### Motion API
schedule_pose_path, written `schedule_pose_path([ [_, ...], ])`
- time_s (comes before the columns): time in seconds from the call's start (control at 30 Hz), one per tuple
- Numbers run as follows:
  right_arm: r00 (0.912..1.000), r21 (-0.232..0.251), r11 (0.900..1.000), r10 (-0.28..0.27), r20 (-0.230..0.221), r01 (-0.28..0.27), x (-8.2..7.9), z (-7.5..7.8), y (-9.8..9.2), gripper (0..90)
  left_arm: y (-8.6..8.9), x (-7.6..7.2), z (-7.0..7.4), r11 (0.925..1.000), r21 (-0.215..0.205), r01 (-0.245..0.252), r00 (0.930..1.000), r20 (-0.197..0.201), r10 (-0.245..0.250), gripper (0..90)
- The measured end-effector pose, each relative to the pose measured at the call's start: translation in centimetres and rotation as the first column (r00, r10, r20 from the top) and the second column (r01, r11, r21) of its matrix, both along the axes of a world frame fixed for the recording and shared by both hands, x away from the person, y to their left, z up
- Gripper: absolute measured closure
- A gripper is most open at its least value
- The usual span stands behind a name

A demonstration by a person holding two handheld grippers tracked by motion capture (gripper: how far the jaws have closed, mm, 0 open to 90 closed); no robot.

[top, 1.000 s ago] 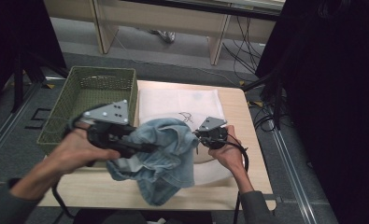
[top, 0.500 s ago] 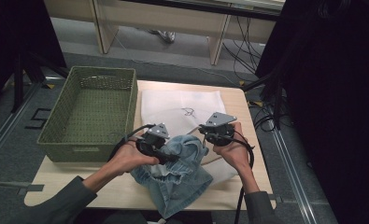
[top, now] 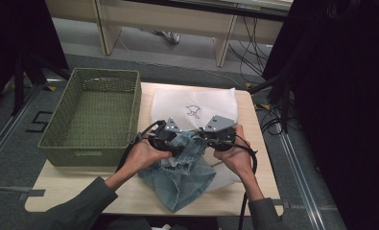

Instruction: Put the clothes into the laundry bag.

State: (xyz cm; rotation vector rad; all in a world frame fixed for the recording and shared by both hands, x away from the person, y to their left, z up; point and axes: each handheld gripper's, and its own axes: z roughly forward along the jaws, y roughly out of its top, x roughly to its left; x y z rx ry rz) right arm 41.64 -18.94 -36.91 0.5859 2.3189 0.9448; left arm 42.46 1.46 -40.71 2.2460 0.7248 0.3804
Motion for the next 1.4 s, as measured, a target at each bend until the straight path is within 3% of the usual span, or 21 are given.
schedule_pose_path([
  [0.03,1.0000,0.001,1.000,-0.001,-0.006,0.001,0.0,0.0,0.0,87.7,-0.7,0.1,-0.7,0.9990,0.039,-0.021,0.9993,0.031,0.020,60.7],
  [0.1,1.0000,-0.014,1.000,0.005,-0.006,-0.005,0.1,-0.2,0.0,87.7,-1.7,0.6,-2.1,0.9978,0.059,-0.030,0.9990,0.033,0.029,60.4],
  [0.17,0.9997,-0.012,1.000,-0.003,-0.026,0.003,0.1,-0.5,0.1,87.7,-2.6,1.4,-3.9,0.9977,0.047,-0.048,0.9988,-0.009,0.049,59.0],
  [0.2,0.9995,-0.014,1.000,0.001,-0.031,-0.002,0.1,-0.6,0.1,87.7,-3.1,1.7,-4.3,0.9961,0.001,-0.088,0.9957,-0.028,0.088,57.7],
  [0.23,0.9996,-0.021,1.000,0.014,-0.026,-0.014,0.3,-0.8,0.1,87.7,-3.3,2.0,-4.4,0.9946,-0.020,-0.101,0.9945,-0.030,0.101,56.1],
  [0.3,0.9981,-0.022,1.000,-0.007,-0.061,0.005,0.1,-1.3,0.1,87.7,-3.6,2.2,-4.0,0.9940,-0.030,-0.105,0.9942,-0.024,0.104,50.8],
  [0.33,0.9984,-0.029,1.000,-0.007,-0.056,0.005,0.2,-1.5,0.0,87.7,-3.6,2.1,-3.6,0.9946,-0.038,-0.097,0.9951,-0.022,0.096,46.6],
  [0.47,0.9955,-0.034,0.999,-0.030,-0.090,0.027,0.6,-2.4,-0.8,87.6,-2.0,0.5,-1.7,0.9951,-0.078,-0.060,0.9961,-0.068,0.055,26.1],
  [0.53,0.9949,-0.033,0.999,-0.036,-0.095,0.033,0.7,-2.6,-1.3,87.6,-0.5,-0.8,-0.1,0.9891,-0.144,-0.031,0.9981,-0.057,0.024,21.2],
  [0.57,0.9941,-0.033,0.999,-0.041,-0.100,0.038,0.8,-2.7,-1.4,87.6,0.3,-1.5,0.7,0.9890,-0.148,-0.010,0.9995,-0.033,0.005,19.7],
  [0.63,0.9936,-0.033,0.998,-0.049,-0.102,0.045,0.7,-2.9,-1.4,87.6,2.0,-2.9,1.9,0.9972,-0.074,0.010,0.9993,0.035,-0.007,18.6],
  [0.7,0.9936,-0.034,0.998,-0.047,-0.103,0.044,0.7,-2.9,-1.3,87.5,3.5,-3.6,2.2,0.9994,-0.034,-0.003,0.9992,0.040,0.004,16.7],
  [0.8,0.9946,-0.033,0.999,-0.042,-0.095,0.039,0.6,-2.6,-1.1,87.5,4.4,-3.7,0.7,0.9984,0.025,-0.050,0.9985,0.022,0.050,16.5],
  [0.87,0.9958,-0.039,0.999,-0.024,-0.088,0.021,0.6,-2.5,-1.1,87.4,4.2,-3.3,-0.5,0.9939,0.088,-0.067,0.9976,0.024,0.065,16.6],
  [1.03,0.9953,-0.032,0.999,-0.031,-0.092,0.028,0.5,-2.4,-1.0,87.4,3.0,-1.8,-3.2,0.9852,0.137,-0.103,0.9947,0.009,0.103,14.3],
  [1.07,0.9946,-0.028,0.999,-0.029,-0.100,0.027,0.6,-2.4,-0.9,87.3,2.7,-1.4,-3.5,0.9846,0.149,-0.091,0.9957,-0.004,0.093,16.2],
  [1.17,0.9946,-0.038,0.999,-0.022,-0.101,0.018,0.8,-2.6,-0.1,87.4,1.9,-0.5,-4.6,0.9815,0.179,-0.068,0.9977,0.018,0.066,43.1],
  [1.23,0.9947,-0.047,0.999,-0.013,-0.102,0.009,0.7,-2.7,0.4,87.4,1.7,-0.5,-4.7,0.9863,0.157,-0.051,0.9987,0.012,0.049,59.5],
  [1.3,0.9953,-0.041,0.999,-0.005,-0.097,0.001,0.6,-2.5,0.6,87.4,1.8,-0.8,-4.1,0.9908,0.130,-0.037,0.9986,0.042,0.031,69.6],
  [1.4,0.9959,-0.027,1.000,0.009,-0.090,-0.012,0.5,-2.1,0.6,87.4,1.7,-1.0,-2.6,0.9973,0.069,-0.023,0.9983,0.054,0.019,72.5],
])
